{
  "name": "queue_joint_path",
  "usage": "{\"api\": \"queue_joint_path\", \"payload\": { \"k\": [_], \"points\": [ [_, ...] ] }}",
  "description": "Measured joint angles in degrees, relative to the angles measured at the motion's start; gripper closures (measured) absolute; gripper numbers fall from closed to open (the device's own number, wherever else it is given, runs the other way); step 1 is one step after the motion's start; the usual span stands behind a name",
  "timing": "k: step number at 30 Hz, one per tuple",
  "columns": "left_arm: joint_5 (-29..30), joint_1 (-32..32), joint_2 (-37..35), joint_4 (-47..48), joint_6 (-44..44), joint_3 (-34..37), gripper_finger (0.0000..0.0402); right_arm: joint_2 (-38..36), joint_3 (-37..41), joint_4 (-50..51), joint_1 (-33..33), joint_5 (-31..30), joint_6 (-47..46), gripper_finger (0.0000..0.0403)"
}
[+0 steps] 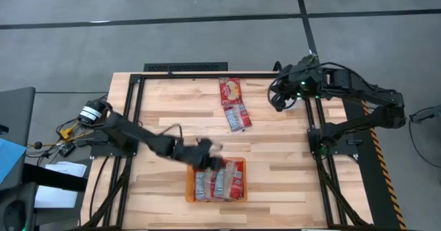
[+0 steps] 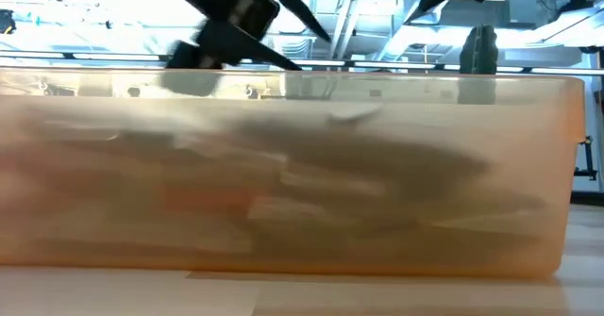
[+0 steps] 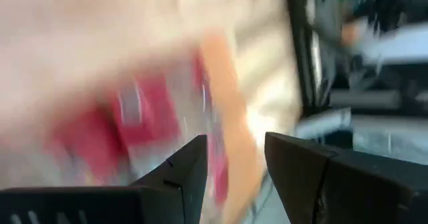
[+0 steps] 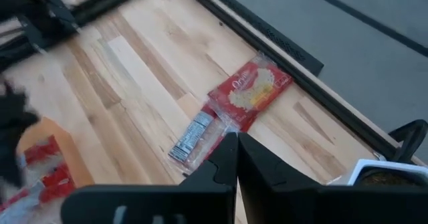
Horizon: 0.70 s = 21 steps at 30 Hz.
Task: Sort popcorn bags into baskets
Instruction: Put the red popcorn bag into the orange bin
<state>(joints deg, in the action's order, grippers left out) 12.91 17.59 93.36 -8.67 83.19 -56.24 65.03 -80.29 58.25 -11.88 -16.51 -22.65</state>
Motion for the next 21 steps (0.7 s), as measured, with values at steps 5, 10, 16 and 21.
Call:
{"api": "queue_joint_path", "payload": {
  "k": [5,10,16,21],
  "points": [
    [-2.6,-11.0,-3.5,1.4,-9.1,-0.1,0.0256,3.5,4.9,-0.2,-1.2,-0.1,-1.4,0.0365],
    [-6.1,-23.2,-4.9,1.9,-15.9,-0.1,0.0219,7.8,15.3,-7.5,-4.4,0.0,-1.8,0.0360],
    [-13.9,-33.1,-1.3,3.3,-18.9,0.0,0.0162,13.7,25.7,-21.4,-8.7,1.9,-1.1,0.0370],
    [-15.2,-35.1,3.8,3.5,-17.6,0.0,0.0134,20.1,28.0,-25.3,-10.0,3.3,0.6,0.0385]
  ]
}}
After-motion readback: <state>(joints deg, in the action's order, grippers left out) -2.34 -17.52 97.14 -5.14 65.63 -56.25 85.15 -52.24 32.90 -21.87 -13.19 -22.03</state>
